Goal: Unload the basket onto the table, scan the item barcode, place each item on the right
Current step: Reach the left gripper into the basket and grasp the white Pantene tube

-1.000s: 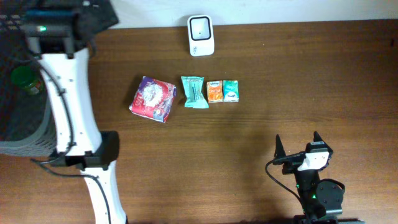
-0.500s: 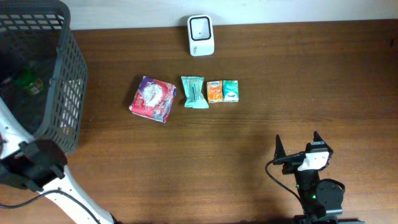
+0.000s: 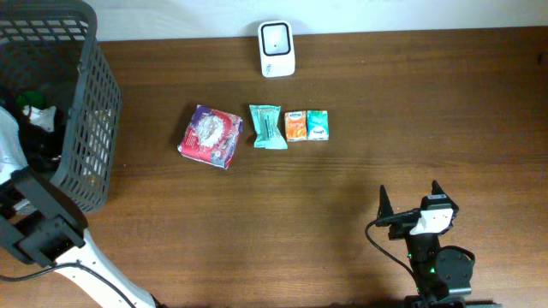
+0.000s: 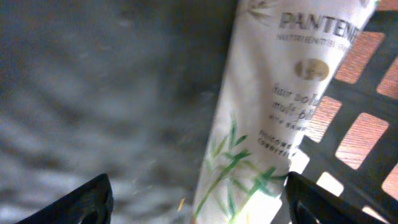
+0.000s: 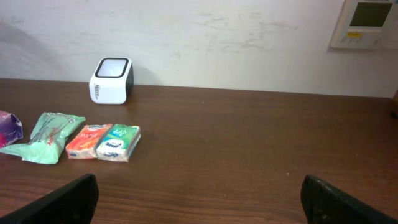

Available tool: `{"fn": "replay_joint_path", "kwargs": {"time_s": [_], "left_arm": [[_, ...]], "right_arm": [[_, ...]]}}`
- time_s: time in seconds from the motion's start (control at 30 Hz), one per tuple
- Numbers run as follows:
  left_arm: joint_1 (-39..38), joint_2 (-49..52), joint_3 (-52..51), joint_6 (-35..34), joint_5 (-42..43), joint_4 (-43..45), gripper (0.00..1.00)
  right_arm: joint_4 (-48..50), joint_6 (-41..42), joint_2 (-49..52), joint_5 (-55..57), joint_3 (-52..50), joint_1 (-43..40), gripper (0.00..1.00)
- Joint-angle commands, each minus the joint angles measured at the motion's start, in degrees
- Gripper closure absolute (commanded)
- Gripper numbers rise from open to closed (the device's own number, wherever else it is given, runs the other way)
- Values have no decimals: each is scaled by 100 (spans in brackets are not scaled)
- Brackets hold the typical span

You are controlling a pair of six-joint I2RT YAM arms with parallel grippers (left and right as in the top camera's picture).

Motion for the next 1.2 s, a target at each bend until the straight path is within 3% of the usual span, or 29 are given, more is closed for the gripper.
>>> {"fn": "replay_joint_path", "kwargs": {"time_s": [0.0, 0.13, 0.23, 0.43, 0.5, 0.63, 0.8, 0.93, 0.97, 1.07, 1.17], "left_arm": [[-9, -55, -323, 306, 361, 170, 16], [-11, -55, -629, 304, 358, 459, 16], [-9, -55, -702, 297, 334, 651, 55], [-11, -55, -704, 269, 249, 656, 55], [-15, -55, -704, 166, 280, 697, 40], [-46, -55, -706, 168, 813, 994, 31], [-188, 103, -713, 170, 807, 1233, 35], [-221, 149, -710, 168, 664, 1362, 54], [-221, 151, -713, 166, 404, 1351, 67], [-221, 170, -713, 168, -15, 1158, 65], [-216, 297, -713, 166, -15, 1058, 70]], "right_arm": [[-4, 66, -33, 33, -52, -20, 1], [-4, 66, -33, 31, -52, -20, 1], [-7, 66, -33, 31, -52, -20, 1], [-4, 66, -33, 31, -52, -20, 1], [-4, 66, -33, 31, -52, -20, 1], [-4, 66, -33, 31, -52, -20, 1], [-7, 66, -33, 31, -52, -20, 1], [-4, 66, -33, 31, -52, -20, 1], [-7, 66, -33, 31, -52, -20, 1], [-7, 66, -33, 31, -52, -20, 1], [-4, 66, -33, 31, -52, -20, 1]]}}
